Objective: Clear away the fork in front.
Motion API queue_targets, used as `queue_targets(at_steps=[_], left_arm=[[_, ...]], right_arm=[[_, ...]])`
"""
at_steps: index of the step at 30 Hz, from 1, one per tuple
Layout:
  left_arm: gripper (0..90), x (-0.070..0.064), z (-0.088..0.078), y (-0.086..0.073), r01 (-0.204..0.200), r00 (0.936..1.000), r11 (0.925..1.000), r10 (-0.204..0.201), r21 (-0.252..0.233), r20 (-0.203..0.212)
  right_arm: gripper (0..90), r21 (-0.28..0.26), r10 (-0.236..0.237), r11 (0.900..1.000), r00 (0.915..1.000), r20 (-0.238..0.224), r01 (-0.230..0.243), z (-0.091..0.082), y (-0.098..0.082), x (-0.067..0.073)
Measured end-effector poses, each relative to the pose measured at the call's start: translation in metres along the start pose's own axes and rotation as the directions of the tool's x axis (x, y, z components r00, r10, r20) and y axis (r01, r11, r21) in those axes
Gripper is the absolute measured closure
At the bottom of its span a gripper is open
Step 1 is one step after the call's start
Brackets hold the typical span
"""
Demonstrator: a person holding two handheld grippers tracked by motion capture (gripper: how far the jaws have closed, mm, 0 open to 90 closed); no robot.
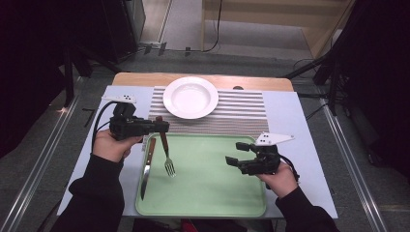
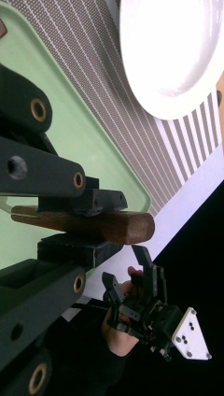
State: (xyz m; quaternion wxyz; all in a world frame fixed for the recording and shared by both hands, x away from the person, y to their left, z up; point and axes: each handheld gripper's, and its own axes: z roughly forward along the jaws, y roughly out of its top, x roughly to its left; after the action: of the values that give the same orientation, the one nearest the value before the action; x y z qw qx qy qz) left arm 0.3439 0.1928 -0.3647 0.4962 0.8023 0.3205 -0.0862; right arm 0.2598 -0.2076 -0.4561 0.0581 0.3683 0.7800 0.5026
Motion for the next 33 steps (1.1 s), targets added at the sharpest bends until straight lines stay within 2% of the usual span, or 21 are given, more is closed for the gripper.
queue_targets(at_steps=[12, 26, 33], left_arm=[[78.7, 0.002, -0.01, -0.013, 0.028, 0.9996, 0.9995, -0.028, 0.018, -0.005], [78.6, 0.003, -0.026, -0.016, 0.027, 0.9996, 0.999, -0.027, 0.035, -0.011], [78.6, 0.002, -0.026, -0.024, 0.027, 0.9995, 0.9975, -0.026, 0.065, -0.016]], right_arm=[[26.7, 0.002, 0.027, 1.0, 0.9995, 0.019, -0.027, -0.016, -0.015, -0.003], [26.6, 0.001, 0.042, 0.999, 0.9976, 0.055, -0.042, -0.033, -0.029, -0.004], [26.6, -0.011, 0.051, 0.999, 0.9965, 0.067, -0.05, -0.04, -0.032, -0.004]])
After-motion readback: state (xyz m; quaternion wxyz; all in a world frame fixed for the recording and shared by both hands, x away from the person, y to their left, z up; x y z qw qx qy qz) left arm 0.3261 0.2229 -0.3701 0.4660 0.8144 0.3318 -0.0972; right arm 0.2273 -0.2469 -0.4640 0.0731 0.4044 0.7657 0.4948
